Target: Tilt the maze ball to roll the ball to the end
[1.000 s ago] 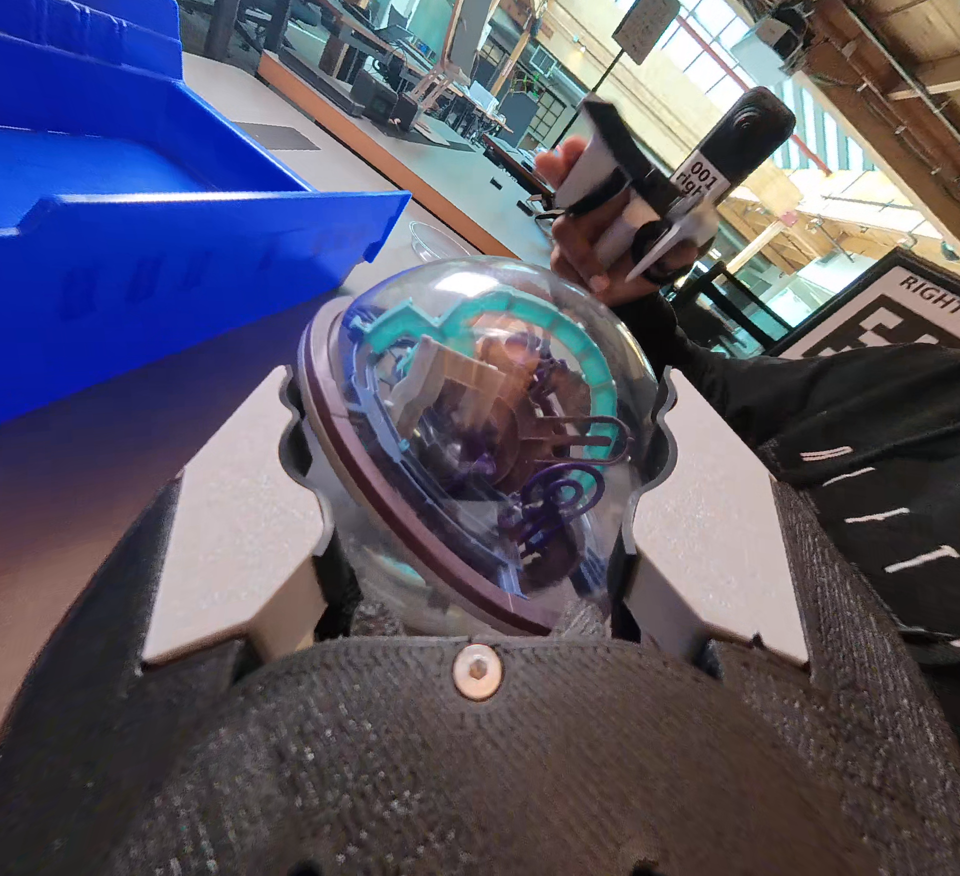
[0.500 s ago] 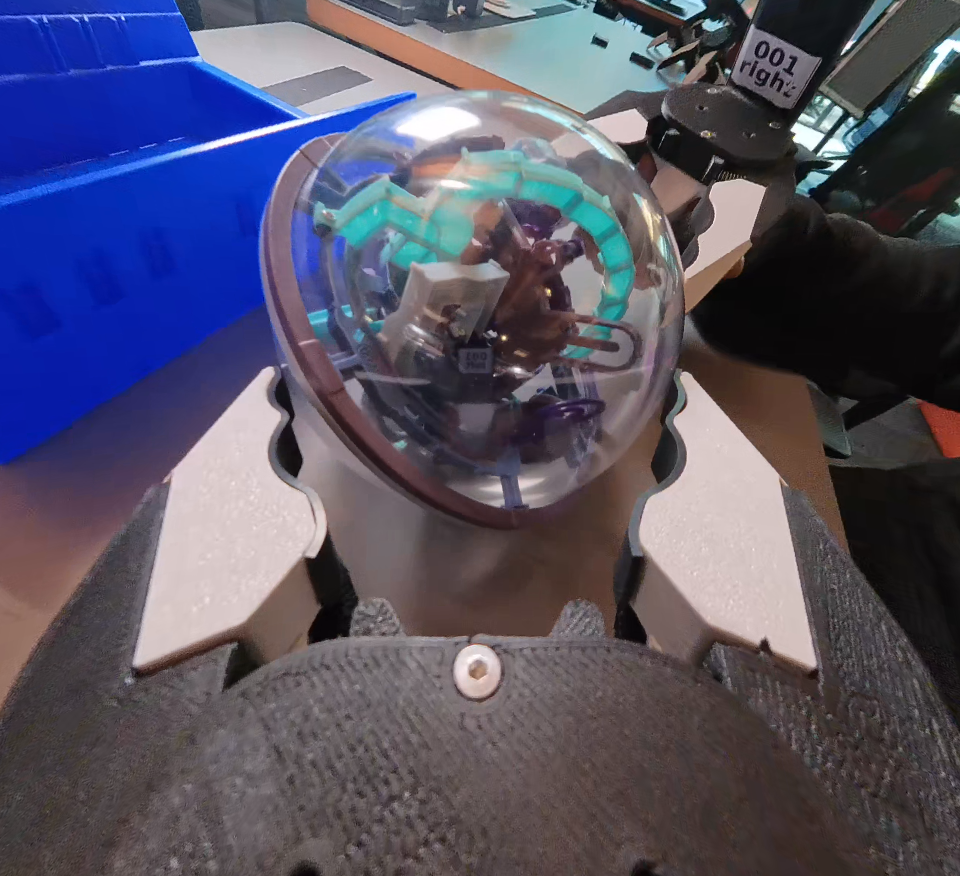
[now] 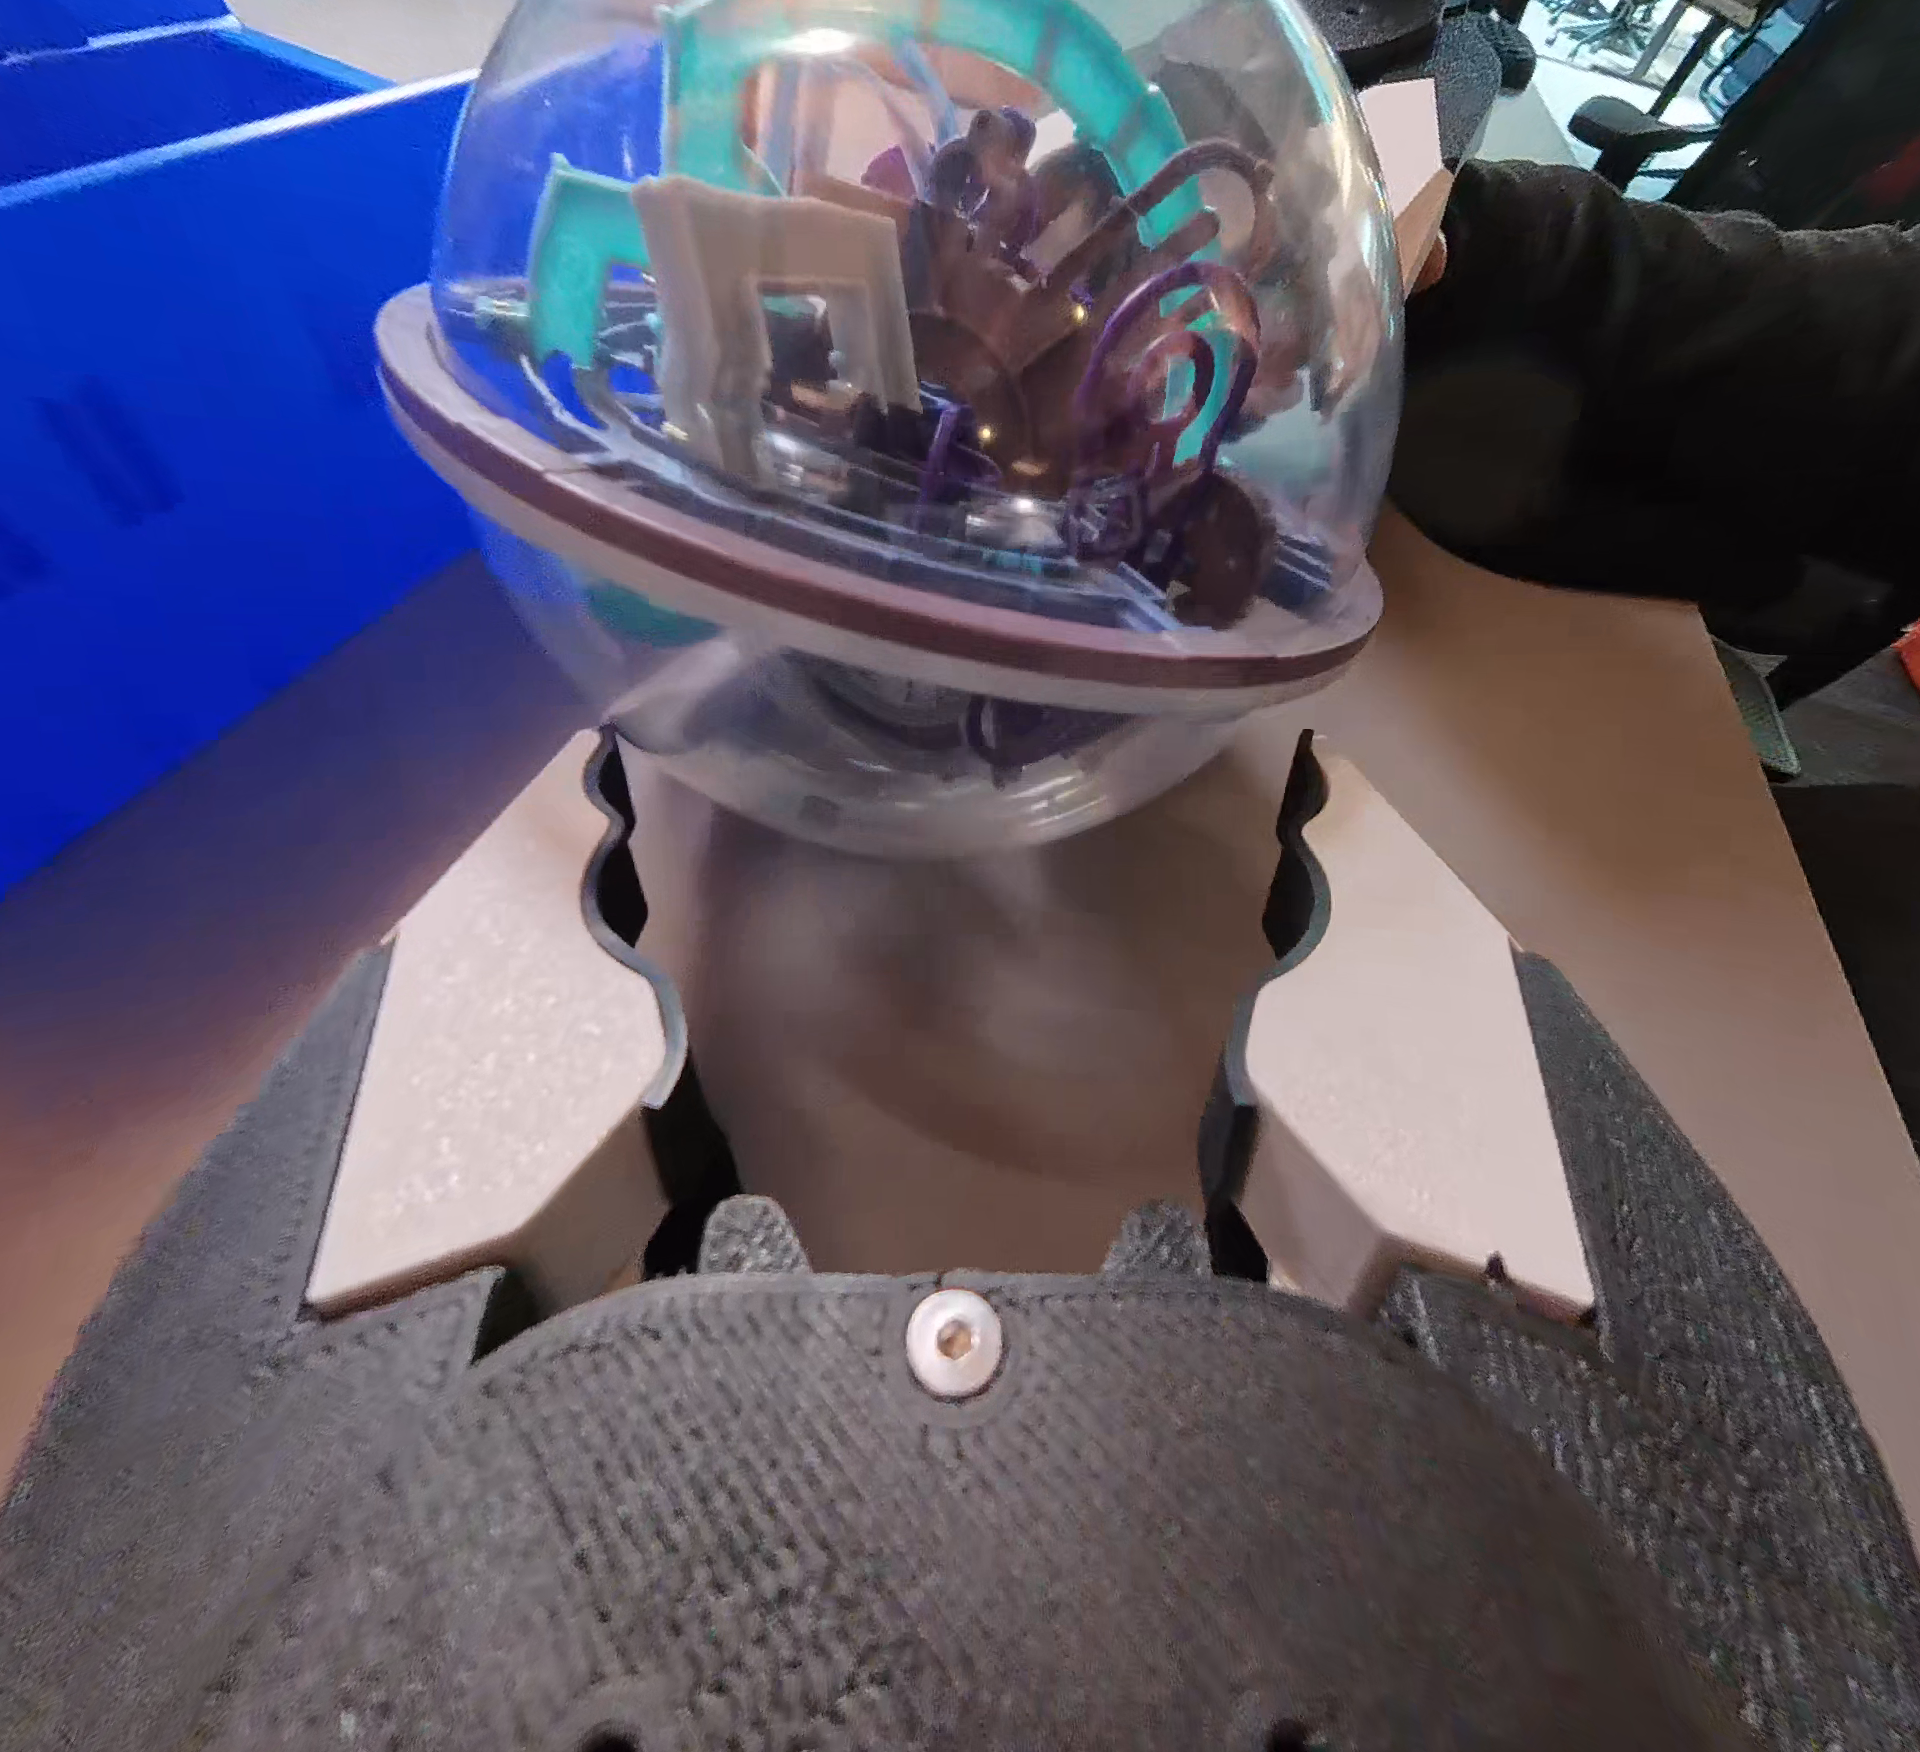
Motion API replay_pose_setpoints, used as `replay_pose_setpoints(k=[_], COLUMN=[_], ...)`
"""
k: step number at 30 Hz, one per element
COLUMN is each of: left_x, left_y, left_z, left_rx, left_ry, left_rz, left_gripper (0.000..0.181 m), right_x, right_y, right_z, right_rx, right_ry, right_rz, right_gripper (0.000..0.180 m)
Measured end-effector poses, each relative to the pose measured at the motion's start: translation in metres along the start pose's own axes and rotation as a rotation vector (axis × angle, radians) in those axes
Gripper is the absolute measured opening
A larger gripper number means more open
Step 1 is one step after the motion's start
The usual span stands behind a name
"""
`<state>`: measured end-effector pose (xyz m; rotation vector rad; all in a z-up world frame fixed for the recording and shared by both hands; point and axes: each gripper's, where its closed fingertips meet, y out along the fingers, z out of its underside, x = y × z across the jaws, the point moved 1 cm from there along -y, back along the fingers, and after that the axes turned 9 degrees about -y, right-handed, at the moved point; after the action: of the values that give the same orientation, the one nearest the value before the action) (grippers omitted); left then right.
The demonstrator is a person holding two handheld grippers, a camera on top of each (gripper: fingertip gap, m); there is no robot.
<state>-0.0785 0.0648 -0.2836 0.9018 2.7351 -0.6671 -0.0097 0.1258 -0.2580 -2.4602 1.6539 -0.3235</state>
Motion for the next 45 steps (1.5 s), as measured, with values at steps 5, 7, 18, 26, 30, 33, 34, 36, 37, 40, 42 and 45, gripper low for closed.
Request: replay_pose_setpoints(k=[5,7,18,26,30,33,34,36,37,40,42,45], left_x=[0.006,0.006,-0.002,-0.005,-0.004,-0.004,-0.006,-0.011,-0.013,-0.018,-0.022,-0.025], left_y=[-0.003,-0.005,-0.027,-0.021,-0.017,-0.020,-0.023,-0.032,-0.038,-0.057,-0.067,-0.071], left_z=[-0.001,-0.001,-0.029,-0.031,-0.027,-0.027,-0.026,-0.023,-0.020,-0.020,-0.020,-0.028], left_rx=[-0.006,-0.011,-0.191,-0.176,-0.145,-0.141,-0.134,-0.119,-0.107,-0.119,-0.120,-0.160], left_ry=[-0.004,-0.012,0.087,0.217,0.209,0.199,0.195,0.148,0.110,0.015,-0.048,-0.113], left_rz=[-0.013,-0.005,-0.014,-0.066,-0.055,-0.043,-0.024,0.043,0.088,0.190,0.253,0.301], left_gripper=[0.110,0.110,0.132,0.134,0.134,0.133,0.133,0.133,0.134,0.130,0.125,0.113], right_x=[-0.001,-0.001,0.000,0.006,0.004,0.006,0.008,0.018,0.024,0.032,0.030,0.022], right_y=[0.001,0.001,-0.001,0.005,0.010,0.012,0.011,0.010,0.010,0.008,0.004,-0.001], right_z=[0.001,0.001,-0.002,0.016,0.028,0.032,0.033,0.034,0.034,0.028,0.018,0.011], right_rx=[-0.018,-0.020,-0.055,0.109,0.219,0.267,0.273,0.264,0.252,0.195,0.125,0.062], right_ry=[0.043,0.053,0.022,-0.260,-0.399,-0.474,-0.495,-0.494,-0.471,-0.353,-0.264,-0.132], right_rz=[-0.022,-0.028,-0.002,0.059,0.125,0.146,0.133,0.063,0.025,-0.056,-0.081,-0.098], right_gripper=[0.107,0.106,0.086,0.095,0.096,0.085,0.076,0.051,0.047,0.048,0.049,0.061])
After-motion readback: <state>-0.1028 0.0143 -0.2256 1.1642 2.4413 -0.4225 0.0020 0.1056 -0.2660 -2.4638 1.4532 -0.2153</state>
